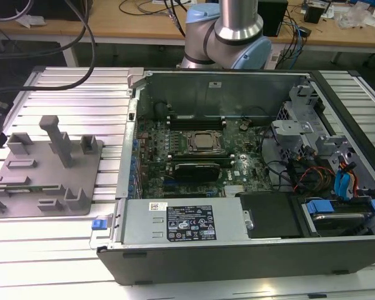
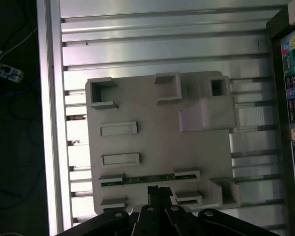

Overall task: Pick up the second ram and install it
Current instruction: 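Pick up the second ram and move it above second insertion slot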

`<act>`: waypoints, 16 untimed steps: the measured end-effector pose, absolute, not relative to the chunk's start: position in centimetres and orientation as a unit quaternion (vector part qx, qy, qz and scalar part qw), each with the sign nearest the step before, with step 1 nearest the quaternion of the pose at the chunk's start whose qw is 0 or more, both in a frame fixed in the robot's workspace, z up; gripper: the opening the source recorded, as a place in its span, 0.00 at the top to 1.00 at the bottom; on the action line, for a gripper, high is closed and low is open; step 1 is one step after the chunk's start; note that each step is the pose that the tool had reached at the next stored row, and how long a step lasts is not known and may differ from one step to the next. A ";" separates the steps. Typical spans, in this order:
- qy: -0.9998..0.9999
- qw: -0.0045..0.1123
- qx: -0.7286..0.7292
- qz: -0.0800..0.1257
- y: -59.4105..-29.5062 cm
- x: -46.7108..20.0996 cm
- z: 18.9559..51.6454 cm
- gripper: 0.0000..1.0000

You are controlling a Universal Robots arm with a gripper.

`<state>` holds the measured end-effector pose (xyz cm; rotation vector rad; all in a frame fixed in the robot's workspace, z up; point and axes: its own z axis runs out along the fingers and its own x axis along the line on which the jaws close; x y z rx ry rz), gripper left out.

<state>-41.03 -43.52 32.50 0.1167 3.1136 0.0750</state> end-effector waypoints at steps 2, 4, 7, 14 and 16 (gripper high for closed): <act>0.999 0.012 0.037 0.024 -43.5 -41.0 32.5 0.92; 0.999 0.012 0.037 0.024 -43.5 -41.0 32.5 0.92; 0.999 0.012 0.037 0.024 -43.5 -41.0 32.5 0.92; 0.999 0.011 -0.024 0.025 -43.5 -41.0 32.5 0.92; 0.998 0.010 -0.056 0.025 -43.5 -41.0 32.5 0.92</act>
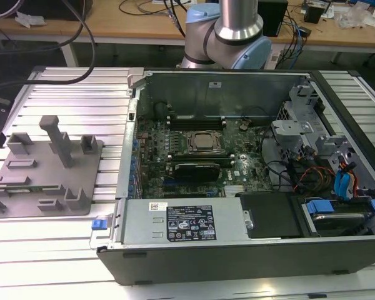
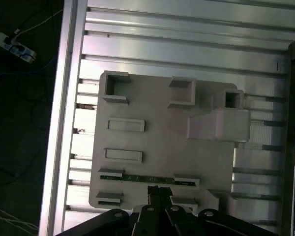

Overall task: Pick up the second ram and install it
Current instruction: 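Pick up the second ram and move it above second insertion slot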

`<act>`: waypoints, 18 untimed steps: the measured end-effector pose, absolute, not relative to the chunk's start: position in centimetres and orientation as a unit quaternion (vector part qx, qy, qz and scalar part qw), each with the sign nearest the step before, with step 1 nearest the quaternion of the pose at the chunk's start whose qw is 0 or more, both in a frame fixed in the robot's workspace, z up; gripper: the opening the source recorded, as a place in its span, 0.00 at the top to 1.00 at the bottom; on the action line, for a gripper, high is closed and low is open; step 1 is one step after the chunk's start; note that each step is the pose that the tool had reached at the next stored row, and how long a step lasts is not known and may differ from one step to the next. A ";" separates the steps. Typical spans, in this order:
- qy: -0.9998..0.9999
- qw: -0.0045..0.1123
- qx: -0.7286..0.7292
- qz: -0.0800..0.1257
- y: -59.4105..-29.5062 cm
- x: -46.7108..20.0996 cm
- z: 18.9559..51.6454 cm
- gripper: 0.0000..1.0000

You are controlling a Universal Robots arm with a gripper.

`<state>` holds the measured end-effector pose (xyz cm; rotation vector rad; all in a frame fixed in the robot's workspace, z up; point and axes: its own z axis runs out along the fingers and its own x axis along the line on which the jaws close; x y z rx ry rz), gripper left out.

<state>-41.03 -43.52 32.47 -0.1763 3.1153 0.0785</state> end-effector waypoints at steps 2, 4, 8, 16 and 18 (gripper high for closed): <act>0.996 0.009 -0.086 0.025 -43.5 -41.0 32.5 0.92; 0.994 0.009 -0.105 0.026 -43.5 -41.0 32.5 0.92; 0.986 0.007 -0.166 0.026 -43.5 -41.0 32.5 0.92; 0.958 0.004 -0.286 0.027 -43.5 -41.0 32.5 0.92; 0.949 0.003 -0.315 0.027 -43.5 -41.0 32.5 0.92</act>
